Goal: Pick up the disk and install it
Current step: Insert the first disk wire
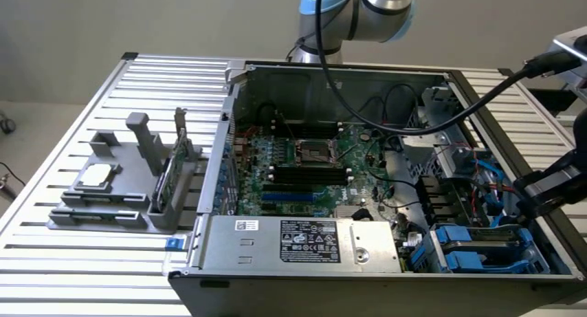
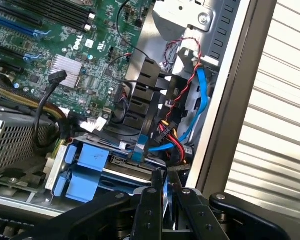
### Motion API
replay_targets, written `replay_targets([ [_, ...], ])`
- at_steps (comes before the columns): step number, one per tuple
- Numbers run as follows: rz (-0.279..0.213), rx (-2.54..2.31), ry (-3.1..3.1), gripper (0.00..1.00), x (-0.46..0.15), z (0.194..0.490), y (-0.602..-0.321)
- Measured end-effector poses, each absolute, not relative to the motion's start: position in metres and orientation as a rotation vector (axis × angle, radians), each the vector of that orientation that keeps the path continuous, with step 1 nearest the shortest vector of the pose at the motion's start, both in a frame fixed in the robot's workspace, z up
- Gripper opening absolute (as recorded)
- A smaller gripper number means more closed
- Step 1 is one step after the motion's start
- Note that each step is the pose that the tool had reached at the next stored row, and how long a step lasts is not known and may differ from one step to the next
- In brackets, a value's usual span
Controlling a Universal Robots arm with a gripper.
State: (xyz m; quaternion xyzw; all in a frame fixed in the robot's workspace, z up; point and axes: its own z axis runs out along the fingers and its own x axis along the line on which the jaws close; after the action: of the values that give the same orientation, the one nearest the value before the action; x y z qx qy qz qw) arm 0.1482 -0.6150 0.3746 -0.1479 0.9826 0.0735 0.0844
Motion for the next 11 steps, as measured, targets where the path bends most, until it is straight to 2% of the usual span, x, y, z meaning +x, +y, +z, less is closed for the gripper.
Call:
replay_targets([
  [1, 0.219, -0.426, 2.933, 0.21, 0.1482, 0.3744, -0.615],
  [2, 0.219, -0.411, 2.934, 0.27, 0.1482, 0.3741, -0.6151],
  [11, 0.213, -0.257, 2.944, 0.27, 0.1482, 0.3721, -0.6158],
])
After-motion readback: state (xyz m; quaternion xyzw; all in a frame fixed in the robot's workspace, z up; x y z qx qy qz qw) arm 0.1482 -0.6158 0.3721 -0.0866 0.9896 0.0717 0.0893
